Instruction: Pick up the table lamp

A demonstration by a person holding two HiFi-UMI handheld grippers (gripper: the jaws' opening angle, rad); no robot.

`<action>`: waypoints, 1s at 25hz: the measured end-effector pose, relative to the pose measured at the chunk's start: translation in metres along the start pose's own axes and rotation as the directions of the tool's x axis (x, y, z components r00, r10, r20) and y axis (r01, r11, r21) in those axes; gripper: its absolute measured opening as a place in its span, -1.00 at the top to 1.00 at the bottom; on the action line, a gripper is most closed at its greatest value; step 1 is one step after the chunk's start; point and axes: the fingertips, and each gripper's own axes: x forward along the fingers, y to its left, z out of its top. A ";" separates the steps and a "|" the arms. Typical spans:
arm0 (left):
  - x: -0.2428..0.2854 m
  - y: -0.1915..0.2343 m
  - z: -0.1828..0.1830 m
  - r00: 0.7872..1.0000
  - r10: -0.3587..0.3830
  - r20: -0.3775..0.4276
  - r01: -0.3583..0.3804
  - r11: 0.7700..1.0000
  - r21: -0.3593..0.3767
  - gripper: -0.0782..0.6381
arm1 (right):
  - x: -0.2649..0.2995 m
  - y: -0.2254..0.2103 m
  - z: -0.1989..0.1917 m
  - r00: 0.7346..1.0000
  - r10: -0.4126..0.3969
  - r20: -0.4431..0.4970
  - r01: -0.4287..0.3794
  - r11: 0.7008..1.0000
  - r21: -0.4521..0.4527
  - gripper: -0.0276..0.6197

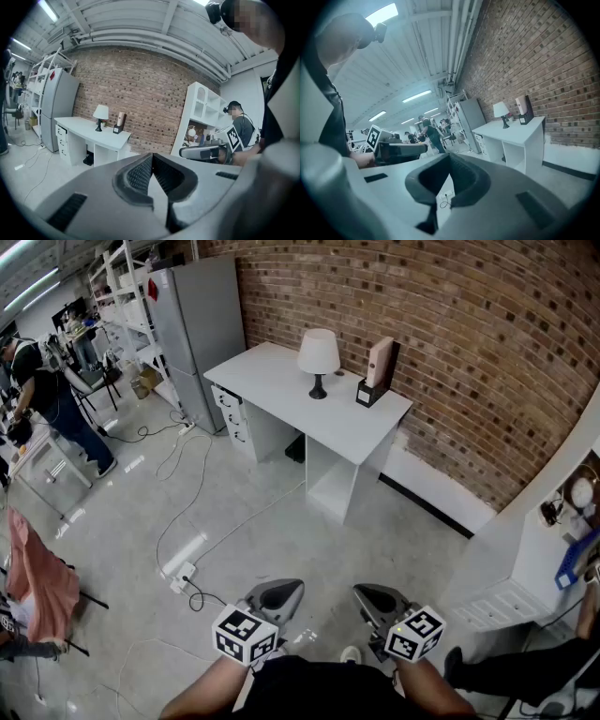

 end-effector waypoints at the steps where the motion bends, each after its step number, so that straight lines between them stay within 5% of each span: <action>1: -0.001 0.000 0.001 1.000 -0.001 0.002 0.001 1.000 0.000 0.77 | 0.000 0.001 0.001 1.000 0.002 0.000 -0.002 1.000 -0.001 0.91; 13: 0.000 -0.003 0.007 1.000 -0.016 0.020 0.015 1.000 0.007 0.77 | 0.001 0.004 0.006 1.000 0.015 0.004 -0.015 1.000 -0.013 0.91; 25: -0.005 0.006 0.008 0.997 -0.026 0.066 0.034 0.992 -0.124 0.77 | 0.006 0.005 0.002 0.998 0.058 0.001 -0.058 0.995 0.080 0.90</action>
